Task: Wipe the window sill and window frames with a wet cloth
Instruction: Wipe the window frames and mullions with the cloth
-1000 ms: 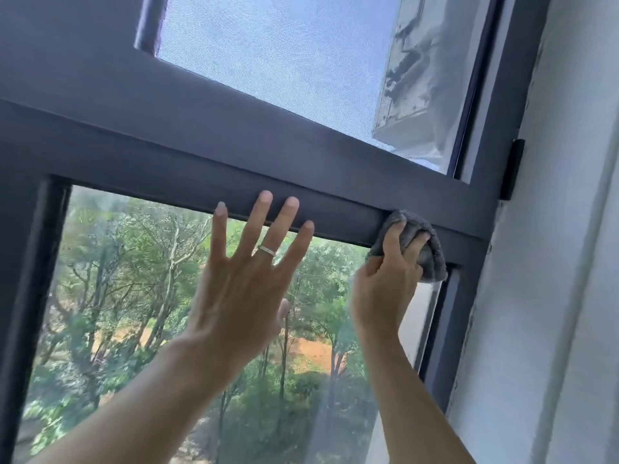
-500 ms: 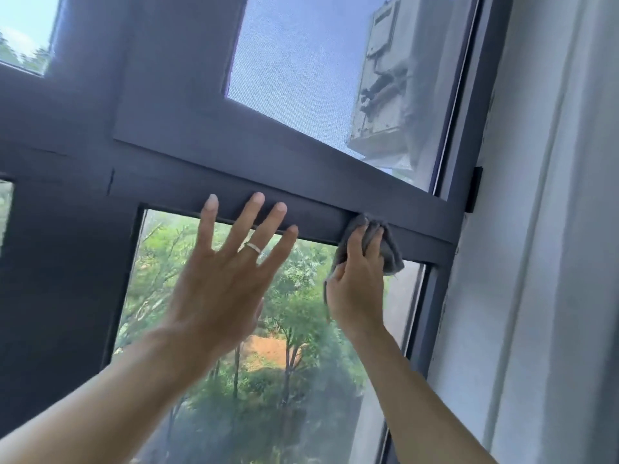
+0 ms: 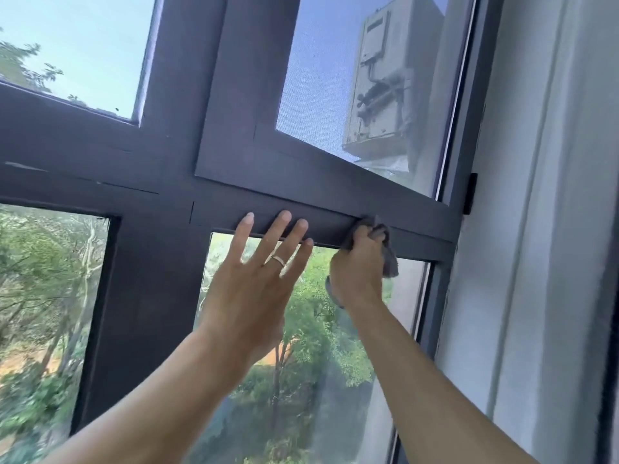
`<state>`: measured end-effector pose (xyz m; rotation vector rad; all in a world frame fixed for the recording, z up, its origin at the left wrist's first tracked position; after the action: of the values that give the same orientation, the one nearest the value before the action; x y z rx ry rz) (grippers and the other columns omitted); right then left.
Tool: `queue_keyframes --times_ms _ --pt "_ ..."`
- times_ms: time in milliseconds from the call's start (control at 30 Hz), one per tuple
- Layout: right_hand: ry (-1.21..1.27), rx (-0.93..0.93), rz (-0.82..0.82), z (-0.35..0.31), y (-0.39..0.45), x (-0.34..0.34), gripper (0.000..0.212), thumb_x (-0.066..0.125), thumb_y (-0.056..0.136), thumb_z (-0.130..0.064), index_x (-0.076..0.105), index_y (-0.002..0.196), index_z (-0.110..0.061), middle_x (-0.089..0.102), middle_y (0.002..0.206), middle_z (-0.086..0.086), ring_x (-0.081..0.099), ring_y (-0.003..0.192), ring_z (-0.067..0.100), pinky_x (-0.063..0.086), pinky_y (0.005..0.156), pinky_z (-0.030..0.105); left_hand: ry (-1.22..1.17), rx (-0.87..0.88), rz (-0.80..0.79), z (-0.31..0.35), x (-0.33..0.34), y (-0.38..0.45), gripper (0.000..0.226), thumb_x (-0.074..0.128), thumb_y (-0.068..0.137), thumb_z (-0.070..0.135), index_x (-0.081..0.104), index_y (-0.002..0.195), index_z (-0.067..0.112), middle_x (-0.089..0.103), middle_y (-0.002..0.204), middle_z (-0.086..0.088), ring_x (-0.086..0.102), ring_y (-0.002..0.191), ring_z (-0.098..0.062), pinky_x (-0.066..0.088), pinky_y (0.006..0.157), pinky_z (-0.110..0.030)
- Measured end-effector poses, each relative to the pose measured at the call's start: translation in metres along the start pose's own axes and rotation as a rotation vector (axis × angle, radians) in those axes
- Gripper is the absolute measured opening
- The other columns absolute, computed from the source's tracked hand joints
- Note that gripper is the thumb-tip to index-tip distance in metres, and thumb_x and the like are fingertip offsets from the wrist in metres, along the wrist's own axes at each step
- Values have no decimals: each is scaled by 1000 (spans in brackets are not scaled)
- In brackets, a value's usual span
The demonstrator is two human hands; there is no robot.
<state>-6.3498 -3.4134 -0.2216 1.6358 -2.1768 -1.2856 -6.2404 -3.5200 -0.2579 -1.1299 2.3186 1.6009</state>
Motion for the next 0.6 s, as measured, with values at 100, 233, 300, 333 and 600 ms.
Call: queue_keyframes --times_ms 100,233,300,333,600 --pt "15 -98 -77 -3 -13 7 60 31 89 -4 29 149 -1 19 157 26 26 142 40 32 113 45 -27 -3 30 0 -9 -1 85 38 97 43 -18 152 11 -23 160 -11 -27 145 -32 -28 104 -61" --pt "-49 86 -11 0 -2 -6 55 37 91 1 32 146 1 24 153 28 35 136 41 37 103 40 -19 -17 80 -13 -21 -20 85 45 91 50 3 156 13 1 163 -14 -8 150 -33 -28 104 -63" --pt "-54 -41 -68 -27 -20 4 57 38 92 3 29 148 1 9 160 25 23 144 36 30 111 37 -9 -37 63 -23 -21 -24 87 52 85 50 16 155 13 12 163 -14 1 150 -34 -23 108 -65" --pt "-41 -98 -84 -34 -29 9 58 37 92 3 28 149 0 4 161 23 19 146 35 27 114 37 -1 -48 48 -26 -21 -26 88 56 82 50 22 154 13 17 162 -13 5 150 -35 -20 110 -65" --pt "38 -110 -118 -56 -47 16 51 37 88 3 43 138 -1 31 150 24 42 129 43 39 106 45 -25 -55 46 -47 -27 -43 90 73 69 43 42 145 7 34 155 -14 23 147 -35 -7 113 -66"
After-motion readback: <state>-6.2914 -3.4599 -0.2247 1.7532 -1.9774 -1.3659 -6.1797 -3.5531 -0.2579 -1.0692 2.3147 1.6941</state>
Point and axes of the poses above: each hand's wrist, its own y-axis towards the middle knuckle, its own x-axis out of the palm, z = x × y, the point moved 7 cm from there along y, towards the middle knuckle
